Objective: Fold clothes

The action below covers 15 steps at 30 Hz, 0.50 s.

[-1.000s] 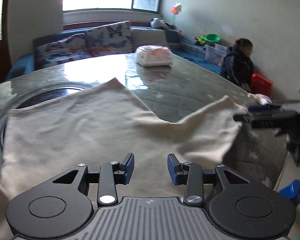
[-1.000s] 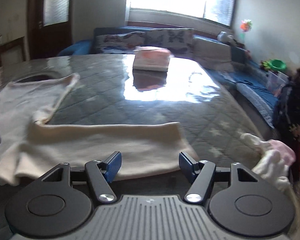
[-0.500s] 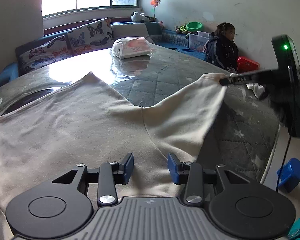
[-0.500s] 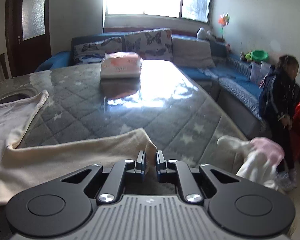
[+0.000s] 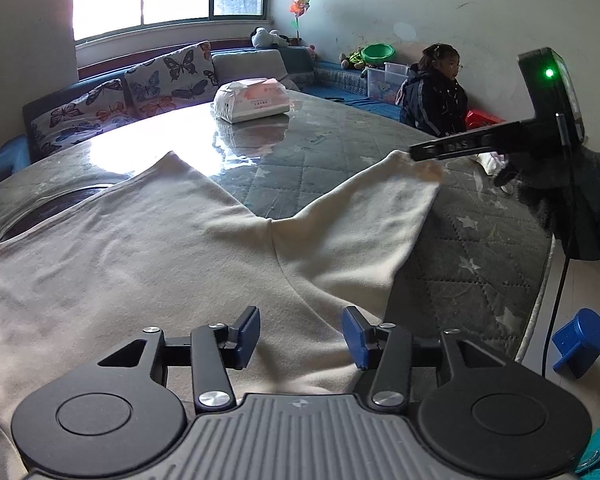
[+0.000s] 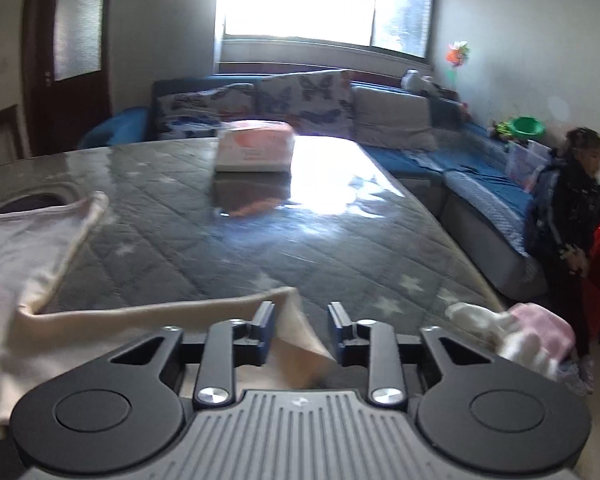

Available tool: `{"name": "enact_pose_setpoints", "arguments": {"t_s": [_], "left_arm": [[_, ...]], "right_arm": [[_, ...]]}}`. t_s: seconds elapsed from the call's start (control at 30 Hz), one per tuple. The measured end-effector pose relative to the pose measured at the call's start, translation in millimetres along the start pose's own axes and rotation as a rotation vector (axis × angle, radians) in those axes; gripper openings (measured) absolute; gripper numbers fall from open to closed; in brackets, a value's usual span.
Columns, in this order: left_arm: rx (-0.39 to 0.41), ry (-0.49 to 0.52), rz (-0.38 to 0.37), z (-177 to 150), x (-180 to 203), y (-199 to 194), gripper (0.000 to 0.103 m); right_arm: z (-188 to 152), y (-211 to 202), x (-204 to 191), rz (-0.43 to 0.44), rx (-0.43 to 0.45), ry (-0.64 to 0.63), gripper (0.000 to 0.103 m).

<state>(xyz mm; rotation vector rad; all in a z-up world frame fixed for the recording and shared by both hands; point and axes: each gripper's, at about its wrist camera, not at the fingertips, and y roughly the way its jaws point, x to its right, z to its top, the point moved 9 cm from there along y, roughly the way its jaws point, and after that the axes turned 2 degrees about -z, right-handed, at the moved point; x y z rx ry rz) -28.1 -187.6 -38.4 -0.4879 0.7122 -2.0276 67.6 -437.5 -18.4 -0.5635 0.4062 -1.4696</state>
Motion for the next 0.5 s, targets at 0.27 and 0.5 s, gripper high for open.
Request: {"name": "enact_pose_setpoints", "arguments": {"t_s": [0.27, 0.5], "left_arm": [[0.003, -0.026, 0.002, -5.8, -5.2, -11.7, 0.054], [0.034, -0.088, 0.067, -10.5, -40.5, -41.8, 0.056]], "right_arm": [[-5.8, 33.2, -29.8, 0.071, -0.074, -0.032, 0.056], [-3.0, 8.8, -42.4, 0.087, -0.041, -0.081, 0.061]]}}
